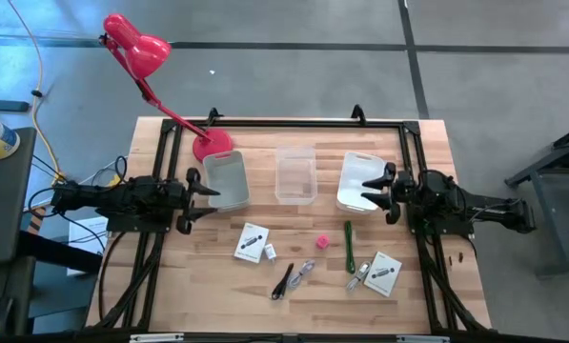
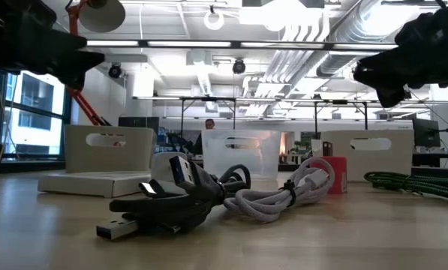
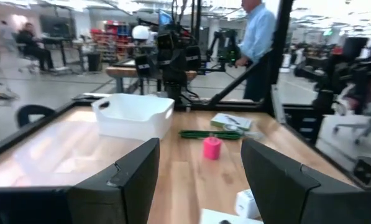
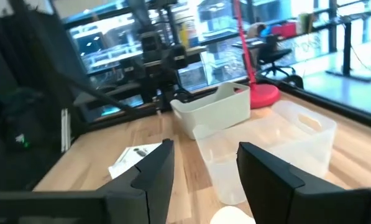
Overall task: Pick and place items into bin
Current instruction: Put the pink charger adapter into the white bin
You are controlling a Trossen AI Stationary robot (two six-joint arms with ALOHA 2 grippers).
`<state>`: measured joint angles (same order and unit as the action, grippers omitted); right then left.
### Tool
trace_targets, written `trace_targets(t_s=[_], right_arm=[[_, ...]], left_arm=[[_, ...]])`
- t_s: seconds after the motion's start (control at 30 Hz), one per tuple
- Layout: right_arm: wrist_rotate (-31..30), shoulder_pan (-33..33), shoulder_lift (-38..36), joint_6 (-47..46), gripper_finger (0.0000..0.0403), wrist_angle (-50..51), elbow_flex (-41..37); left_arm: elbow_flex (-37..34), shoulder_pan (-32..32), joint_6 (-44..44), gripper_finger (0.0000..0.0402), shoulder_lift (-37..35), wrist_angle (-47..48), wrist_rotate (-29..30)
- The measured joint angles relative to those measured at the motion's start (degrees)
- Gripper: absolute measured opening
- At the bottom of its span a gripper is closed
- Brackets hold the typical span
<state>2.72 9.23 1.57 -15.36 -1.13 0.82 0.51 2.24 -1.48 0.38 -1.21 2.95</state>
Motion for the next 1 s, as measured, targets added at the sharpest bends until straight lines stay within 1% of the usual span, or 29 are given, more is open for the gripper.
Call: trace_targets(t_s=[0.1, 0.3, 0.5, 0.77, 1.0], right_arm=[[-0.8, 0.0, 0.0, -2.6, 0.0163, 0.0, 0.0], [-0.8, 0.0, 0.0, -2.5, 0.0163, 0.0, 0.0], [-0.8, 0.0, 0.0, -2.5, 0.0167, -0.1, 0.0], [-0.8, 0.0, 0.0, -2.6, 0.0161, -0.2, 0.0], [-0.8, 0.0, 0.0, -2.6, 0.0168, -0.2, 0.0]], left_arm=[[0.0, 0.0, 2.1, 0.0216, 0.0, -0.4, 1.2], [0.0, 0.0, 4.7, 0.0216, 0.0, -0.3, 1.2], [0.0, 0.0, 4.7, 0.0216, 0.0, -0.3, 1.2], [0.0, 0.0, 4.7, 0.0216, 0.0, -0.3, 1.2], [0.0, 0.0, 4.7, 0.0216, 0.0, -0.3, 1.2]])
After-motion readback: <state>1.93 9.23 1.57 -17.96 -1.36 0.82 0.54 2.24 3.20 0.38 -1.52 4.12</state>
